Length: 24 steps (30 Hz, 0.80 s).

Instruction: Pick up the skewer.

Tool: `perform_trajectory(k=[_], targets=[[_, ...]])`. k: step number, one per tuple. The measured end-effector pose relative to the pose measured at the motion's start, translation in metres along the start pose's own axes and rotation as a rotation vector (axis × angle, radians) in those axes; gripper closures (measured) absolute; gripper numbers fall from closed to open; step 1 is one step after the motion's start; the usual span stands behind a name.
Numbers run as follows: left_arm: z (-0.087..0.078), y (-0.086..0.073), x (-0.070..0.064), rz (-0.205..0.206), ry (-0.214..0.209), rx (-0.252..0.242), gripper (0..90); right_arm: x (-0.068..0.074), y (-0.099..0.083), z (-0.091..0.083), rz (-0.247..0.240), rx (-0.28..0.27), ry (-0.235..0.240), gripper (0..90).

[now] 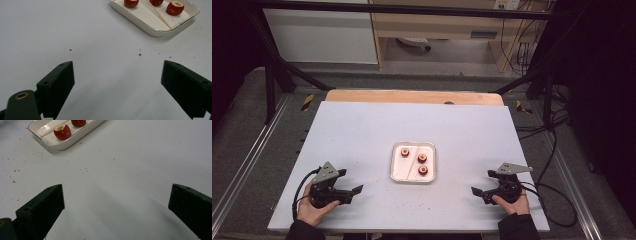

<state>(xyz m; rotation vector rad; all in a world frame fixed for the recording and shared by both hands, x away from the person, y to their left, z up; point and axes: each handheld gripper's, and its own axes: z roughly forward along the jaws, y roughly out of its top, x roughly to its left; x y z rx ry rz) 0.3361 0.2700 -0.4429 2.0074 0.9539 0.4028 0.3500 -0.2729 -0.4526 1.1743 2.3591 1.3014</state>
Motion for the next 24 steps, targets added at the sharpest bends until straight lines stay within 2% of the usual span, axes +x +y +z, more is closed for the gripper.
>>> perform_trajectory(k=[5,24], targets=[[0.001,0.002,-0.003,0.002,-0.001,-0.003,11.8,0.0,0.0,0.001,-0.002,0.004,-0.003,0.7],[0.016,0.011,-0.022,0.02,-0.014,0.035,12.2,0.001,0.001,0.003,0.001,0.01,0.004,0.6]])
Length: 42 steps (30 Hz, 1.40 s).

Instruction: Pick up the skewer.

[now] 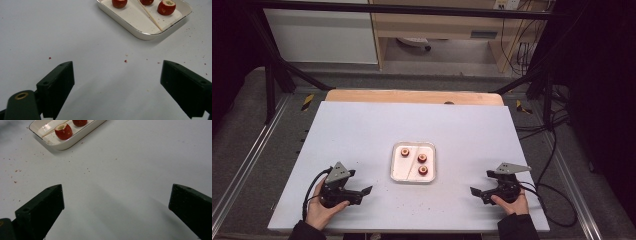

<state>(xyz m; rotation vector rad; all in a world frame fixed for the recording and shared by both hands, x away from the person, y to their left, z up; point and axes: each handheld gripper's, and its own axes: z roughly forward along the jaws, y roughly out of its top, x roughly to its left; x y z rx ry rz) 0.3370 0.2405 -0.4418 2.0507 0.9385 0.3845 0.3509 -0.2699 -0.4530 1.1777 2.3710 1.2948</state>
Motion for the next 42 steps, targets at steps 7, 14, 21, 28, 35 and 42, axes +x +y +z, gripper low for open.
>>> perform_trajectory(k=[7,14,21,28,35,42], targets=[[0.005,0.005,-0.006,-0.002,-0.001,0.013,12.2,0.0,0.0,0.001,-0.004,0.008,0.0,0.6],[0.005,0.013,-0.01,-0.002,0.006,0.008,12.3,0.0,0.0,0.001,-0.003,0.013,0.0,0.6],[0.008,0.021,-0.015,0.0,0.01,0.013,12.4,0.0,0.0,0.001,-0.004,0.013,-0.001,0.6],[0.01,0.032,-0.019,-0.003,0.02,0.013,12.6,0.001,0.0,0.001,0.001,0.014,0.0,0.6],[0.019,0.048,-0.028,0.005,0.027,0.024,13.2,0.002,0.0,0.002,0.002,0.019,0.0,0.6],[0.031,0.062,-0.039,0.019,0.05,0.044,14.3,0.002,0.0,0.002,0.002,0.019,0.001,0.6]])
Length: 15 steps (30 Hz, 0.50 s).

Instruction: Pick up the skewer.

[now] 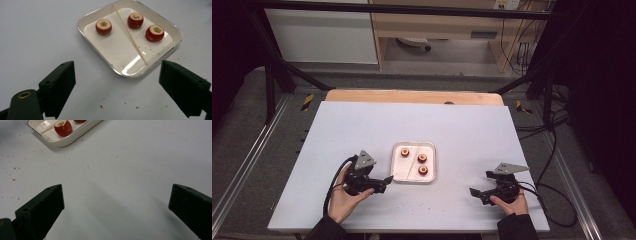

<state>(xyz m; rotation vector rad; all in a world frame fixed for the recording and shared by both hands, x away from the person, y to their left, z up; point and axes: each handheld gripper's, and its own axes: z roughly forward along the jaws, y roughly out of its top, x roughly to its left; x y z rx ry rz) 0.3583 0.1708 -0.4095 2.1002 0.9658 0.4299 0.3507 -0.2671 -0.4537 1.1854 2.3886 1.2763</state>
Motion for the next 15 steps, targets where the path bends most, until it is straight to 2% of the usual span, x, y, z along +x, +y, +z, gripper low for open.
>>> perform_trajectory(k=[10,15], targets=[[0.021,0.016,-0.009,-0.013,0.012,0.029,18.0,-0.001,0.0,0.001,-0.008,0.002,0.002,0.6],[0.03,0.022,-0.015,-0.016,0.014,0.031,24.1,-0.001,0.0,0.001,-0.009,0.002,0.001,0.6]])
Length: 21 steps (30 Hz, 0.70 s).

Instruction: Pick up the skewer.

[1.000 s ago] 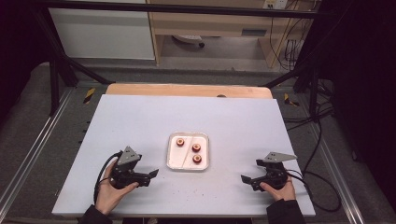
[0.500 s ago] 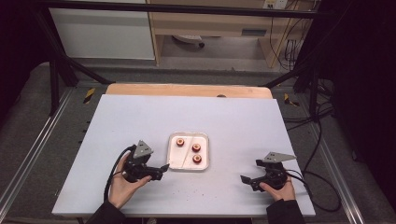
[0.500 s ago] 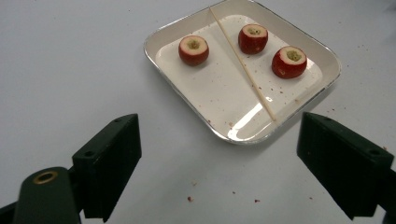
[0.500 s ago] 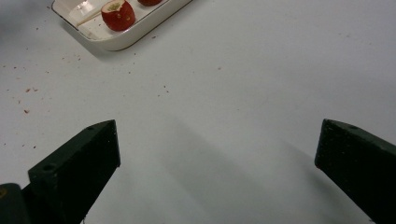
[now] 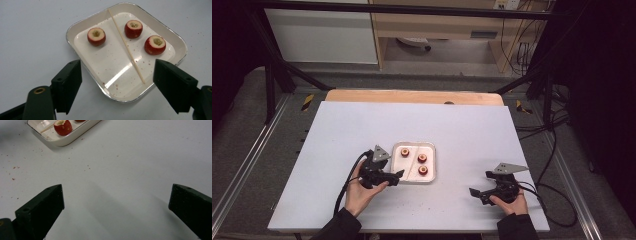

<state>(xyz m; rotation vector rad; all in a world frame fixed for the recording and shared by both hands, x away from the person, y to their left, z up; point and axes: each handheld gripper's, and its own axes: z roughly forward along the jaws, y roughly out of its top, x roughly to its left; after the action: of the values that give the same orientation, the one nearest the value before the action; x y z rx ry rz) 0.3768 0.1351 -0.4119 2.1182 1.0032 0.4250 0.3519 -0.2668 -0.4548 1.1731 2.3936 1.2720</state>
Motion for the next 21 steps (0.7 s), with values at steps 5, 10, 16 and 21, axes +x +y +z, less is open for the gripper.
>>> perform_trajectory(k=[5,10,16,21], targets=[[0.01,0.007,-0.006,-0.001,0.004,0.007,29.0,0.0,0.0,0.0,-0.001,0.003,0.001,0.6],[0.02,0.013,-0.012,-0.003,0.017,0.015,33.7,0.0,0.0,0.001,-0.002,0.004,0.001,0.6],[0.033,0.016,-0.018,-0.02,0.035,0.022,42.7,0.0,0.0,0.001,0.002,0.003,0.001,0.7],[0.043,0.016,-0.021,-0.027,0.054,0.028,52.2,0.0,0.0,0.001,0.0,0.0,0.002,0.7]])
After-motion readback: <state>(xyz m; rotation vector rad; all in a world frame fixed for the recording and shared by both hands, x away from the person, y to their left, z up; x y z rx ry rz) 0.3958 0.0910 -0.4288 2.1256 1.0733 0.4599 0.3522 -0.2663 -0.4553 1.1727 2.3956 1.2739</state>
